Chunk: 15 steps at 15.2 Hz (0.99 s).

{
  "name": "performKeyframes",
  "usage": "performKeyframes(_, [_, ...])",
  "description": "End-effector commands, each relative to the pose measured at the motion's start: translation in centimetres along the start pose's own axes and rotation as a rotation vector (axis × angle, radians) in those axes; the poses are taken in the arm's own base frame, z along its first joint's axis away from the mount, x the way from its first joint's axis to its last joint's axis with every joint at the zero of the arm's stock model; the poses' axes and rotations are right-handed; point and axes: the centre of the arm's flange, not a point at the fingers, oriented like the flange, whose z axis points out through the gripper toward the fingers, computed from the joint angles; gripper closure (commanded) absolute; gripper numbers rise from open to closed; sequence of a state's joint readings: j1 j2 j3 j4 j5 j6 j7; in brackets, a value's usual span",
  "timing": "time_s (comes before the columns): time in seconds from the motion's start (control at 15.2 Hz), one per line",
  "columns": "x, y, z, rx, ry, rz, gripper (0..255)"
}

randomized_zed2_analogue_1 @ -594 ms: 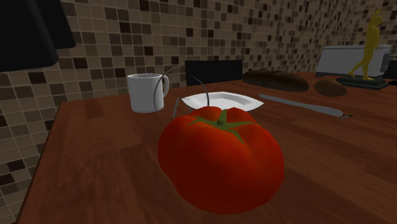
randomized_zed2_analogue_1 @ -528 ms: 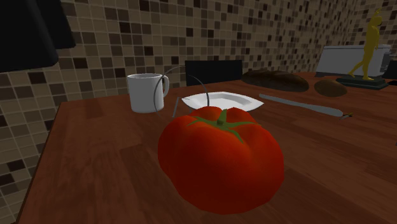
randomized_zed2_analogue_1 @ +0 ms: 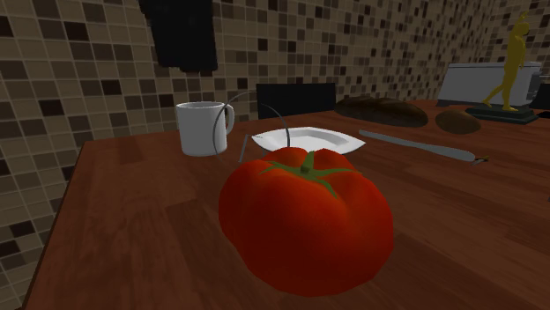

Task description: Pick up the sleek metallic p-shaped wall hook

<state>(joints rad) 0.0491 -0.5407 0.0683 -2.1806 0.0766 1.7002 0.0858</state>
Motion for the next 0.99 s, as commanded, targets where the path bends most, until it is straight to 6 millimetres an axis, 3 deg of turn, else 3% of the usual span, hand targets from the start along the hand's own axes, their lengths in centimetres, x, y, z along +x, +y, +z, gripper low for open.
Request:
performKeyframes(0.0, [2.3,-2.2,0.2,-0.011,-0.015,-0.011,0])
performKeyframes(0.33, [7.2,-7.6,0.9,-0.039,-0.053,-0.038,0])
performKeyframes(0.92, [7.0,-7.6,4.9,-0.039,-0.054,-0.038,0])
